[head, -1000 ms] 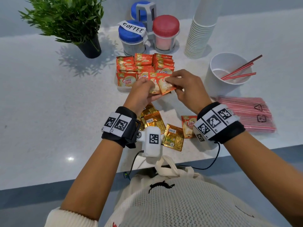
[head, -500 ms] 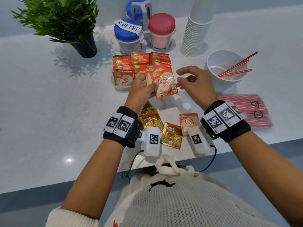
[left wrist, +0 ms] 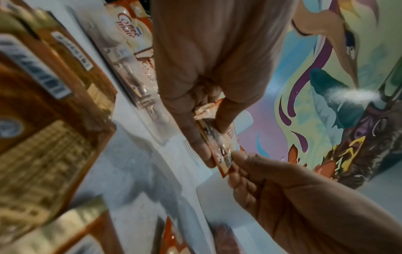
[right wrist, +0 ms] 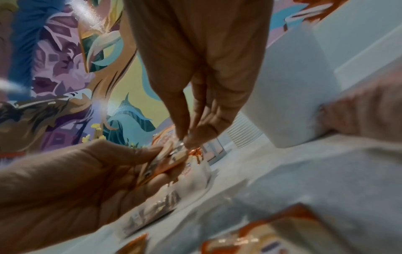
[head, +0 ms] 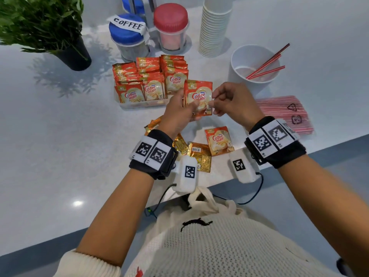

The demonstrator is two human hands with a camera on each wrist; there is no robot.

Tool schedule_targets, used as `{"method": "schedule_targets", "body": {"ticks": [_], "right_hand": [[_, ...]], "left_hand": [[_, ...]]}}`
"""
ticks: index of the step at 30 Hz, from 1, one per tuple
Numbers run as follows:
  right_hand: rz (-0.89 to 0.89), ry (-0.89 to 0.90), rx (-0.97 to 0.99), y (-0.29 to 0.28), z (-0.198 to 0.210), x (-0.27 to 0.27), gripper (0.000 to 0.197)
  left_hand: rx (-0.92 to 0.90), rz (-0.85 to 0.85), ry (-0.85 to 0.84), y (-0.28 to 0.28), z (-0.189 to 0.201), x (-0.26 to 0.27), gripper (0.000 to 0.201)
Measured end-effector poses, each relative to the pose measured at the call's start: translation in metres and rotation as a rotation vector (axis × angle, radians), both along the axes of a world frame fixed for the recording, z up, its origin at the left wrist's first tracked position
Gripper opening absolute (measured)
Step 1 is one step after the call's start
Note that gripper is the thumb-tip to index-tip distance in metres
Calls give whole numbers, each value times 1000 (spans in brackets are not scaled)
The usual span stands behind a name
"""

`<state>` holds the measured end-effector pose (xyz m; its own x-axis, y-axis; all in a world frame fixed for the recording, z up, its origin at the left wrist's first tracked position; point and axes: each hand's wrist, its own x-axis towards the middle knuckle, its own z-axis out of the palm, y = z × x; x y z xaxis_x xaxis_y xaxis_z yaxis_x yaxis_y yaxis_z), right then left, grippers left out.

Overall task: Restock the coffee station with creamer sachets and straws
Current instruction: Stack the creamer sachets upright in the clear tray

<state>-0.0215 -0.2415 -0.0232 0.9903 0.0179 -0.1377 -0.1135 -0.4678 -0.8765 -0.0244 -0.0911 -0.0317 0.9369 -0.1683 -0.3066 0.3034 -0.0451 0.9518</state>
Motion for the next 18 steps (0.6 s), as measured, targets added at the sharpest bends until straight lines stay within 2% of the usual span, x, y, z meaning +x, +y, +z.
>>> {"method": "schedule_targets", "body": {"ticks": [4, 7, 10, 13, 18], "right_hand": [[280, 145, -491, -14, -3, -11, 45], [405, 265, -720, -14, -10, -21, 62], [411, 258, -745, -10, -12, -25, 52], [432, 274, -685, -7, -10, -22, 38], [396, 297, -594, -7, -13, -16, 26]], "left_hand": [[22, 21, 17, 0, -3, -1, 37], [21, 41, 35, 1, -5, 0, 38], [30, 45, 38, 4, -6, 0, 36], [39, 55, 37, 6, -6, 0, 31], [43, 75, 37, 10, -7, 1, 29]]}}
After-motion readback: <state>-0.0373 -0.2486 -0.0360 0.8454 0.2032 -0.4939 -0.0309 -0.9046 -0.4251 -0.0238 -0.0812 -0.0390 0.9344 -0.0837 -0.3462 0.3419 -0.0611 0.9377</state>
